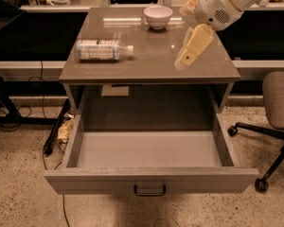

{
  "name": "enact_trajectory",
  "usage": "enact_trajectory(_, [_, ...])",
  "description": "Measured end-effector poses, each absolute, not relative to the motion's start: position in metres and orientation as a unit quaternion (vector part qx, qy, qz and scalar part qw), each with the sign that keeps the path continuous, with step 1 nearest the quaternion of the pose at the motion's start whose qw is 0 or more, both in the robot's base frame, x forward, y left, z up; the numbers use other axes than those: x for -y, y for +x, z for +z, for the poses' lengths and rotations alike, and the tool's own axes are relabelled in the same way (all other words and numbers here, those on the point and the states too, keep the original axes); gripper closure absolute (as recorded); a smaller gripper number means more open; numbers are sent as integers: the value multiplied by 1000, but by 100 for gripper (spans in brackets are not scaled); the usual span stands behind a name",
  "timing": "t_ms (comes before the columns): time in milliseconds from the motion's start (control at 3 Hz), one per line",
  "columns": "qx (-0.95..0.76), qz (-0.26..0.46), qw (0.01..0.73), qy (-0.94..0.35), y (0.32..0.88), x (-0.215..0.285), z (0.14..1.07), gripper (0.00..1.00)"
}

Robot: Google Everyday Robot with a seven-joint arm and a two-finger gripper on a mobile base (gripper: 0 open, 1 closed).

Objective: Place blue plastic bottle into top drawer

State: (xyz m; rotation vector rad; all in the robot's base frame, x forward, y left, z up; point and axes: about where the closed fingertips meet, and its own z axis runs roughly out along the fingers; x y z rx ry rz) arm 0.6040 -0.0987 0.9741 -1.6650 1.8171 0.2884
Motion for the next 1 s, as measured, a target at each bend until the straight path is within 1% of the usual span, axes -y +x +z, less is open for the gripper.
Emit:
enact_trajectory(333, [-693,110,324,-635,604,99,974,0])
enact_trajectory(667, [-689,128,354,-620,626,95,961,0])
enact_trajectory(1000, [-681,160,389,-599,662,79,941,0])
